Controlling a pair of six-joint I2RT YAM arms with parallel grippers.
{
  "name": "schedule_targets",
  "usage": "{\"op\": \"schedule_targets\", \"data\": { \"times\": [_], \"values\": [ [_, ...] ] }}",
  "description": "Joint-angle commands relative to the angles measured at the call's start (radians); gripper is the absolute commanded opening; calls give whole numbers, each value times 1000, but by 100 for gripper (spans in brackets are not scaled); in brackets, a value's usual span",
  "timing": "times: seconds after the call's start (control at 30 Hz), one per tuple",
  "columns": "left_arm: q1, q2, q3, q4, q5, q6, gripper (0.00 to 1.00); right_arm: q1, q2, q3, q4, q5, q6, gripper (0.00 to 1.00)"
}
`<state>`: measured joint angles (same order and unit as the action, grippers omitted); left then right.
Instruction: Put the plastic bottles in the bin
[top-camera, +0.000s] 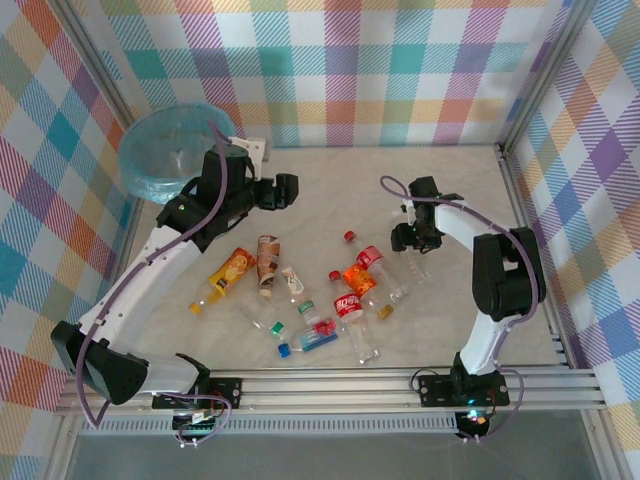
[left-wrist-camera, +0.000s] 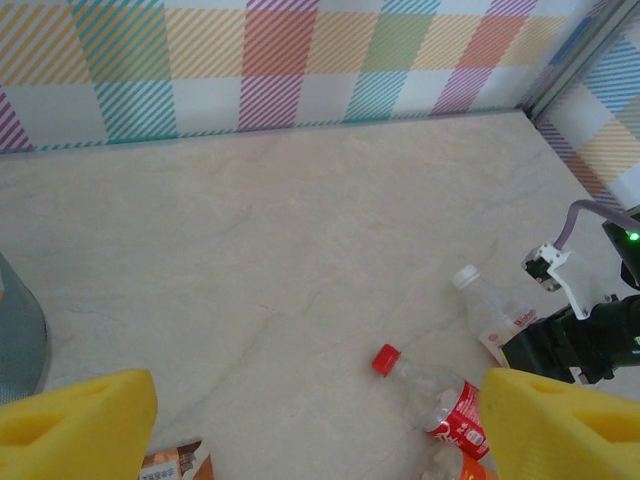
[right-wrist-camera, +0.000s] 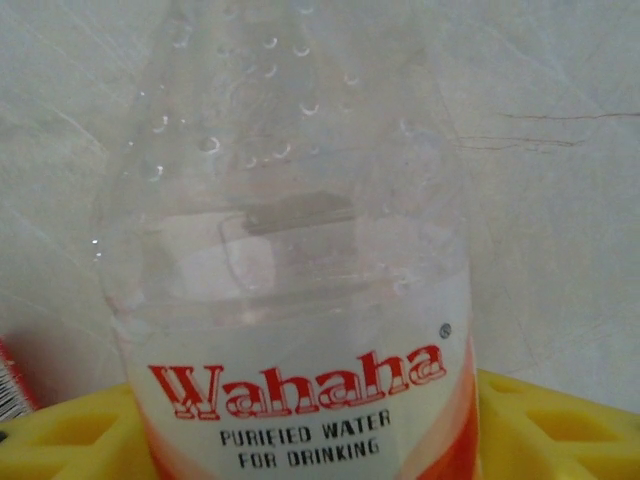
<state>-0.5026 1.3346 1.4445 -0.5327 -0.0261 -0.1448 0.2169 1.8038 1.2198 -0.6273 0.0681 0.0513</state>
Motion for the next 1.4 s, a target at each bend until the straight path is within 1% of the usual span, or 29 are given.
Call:
{"op": "schedule_targets", "data": {
  "times": [0.0,0.1,0.23,0.3,0.4,0.5,0.57,0.63,0.67,0.73,0.83,0.9,1.17,1.23,1.27,1.37],
  "values": [
    [-8,7,45,-7,38,-30,85,-6,-95,23,-17,7,8,66],
    [-8,17,67,-5,75,-68,85,-4,-159,60,-29,-39,21,65],
    [-8,23,82,38,170,-130,87,21,-240,129,-54,-85,27,65],
    [-8,28,80,82,231,-164,88,48,-292,149,-34,-163,10,65],
    [-8,52,77,143,309,-211,89,99,-371,133,63,-341,-10,64],
    [-11,84,77,200,411,-251,89,154,-410,130,135,-468,-11,63],
    [-17,96,78,235,456,-266,89,191,-414,148,153,-533,-17,63],
    [-26,101,80,246,475,-274,89,234,-416,160,169,-581,-37,63],
    [-29,102,80,278,483,-278,89,259,-417,164,176,-591,-50,63],
    [-31,104,83,288,489,-279,89,303,-419,168,191,-603,-73,63],
    [-33,103,82,275,486,-279,82,338,-413,170,209,-618,-82,63],
    [-33,96,74,267,477,-279,77,343,-408,175,210,-615,-76,63],
    [-33,48,28,266,437,-292,62,348,-403,169,233,-611,-60,64],
    [-33,40,30,263,420,-288,56,349,-399,170,236,-609,-57,64],
    [-33,38,31,230,410,-286,53,349,-399,169,235,-610,-60,65],
    [-33,23,31,211,377,-282,50,351,-393,173,238,-608,-62,65]
  ]
}}
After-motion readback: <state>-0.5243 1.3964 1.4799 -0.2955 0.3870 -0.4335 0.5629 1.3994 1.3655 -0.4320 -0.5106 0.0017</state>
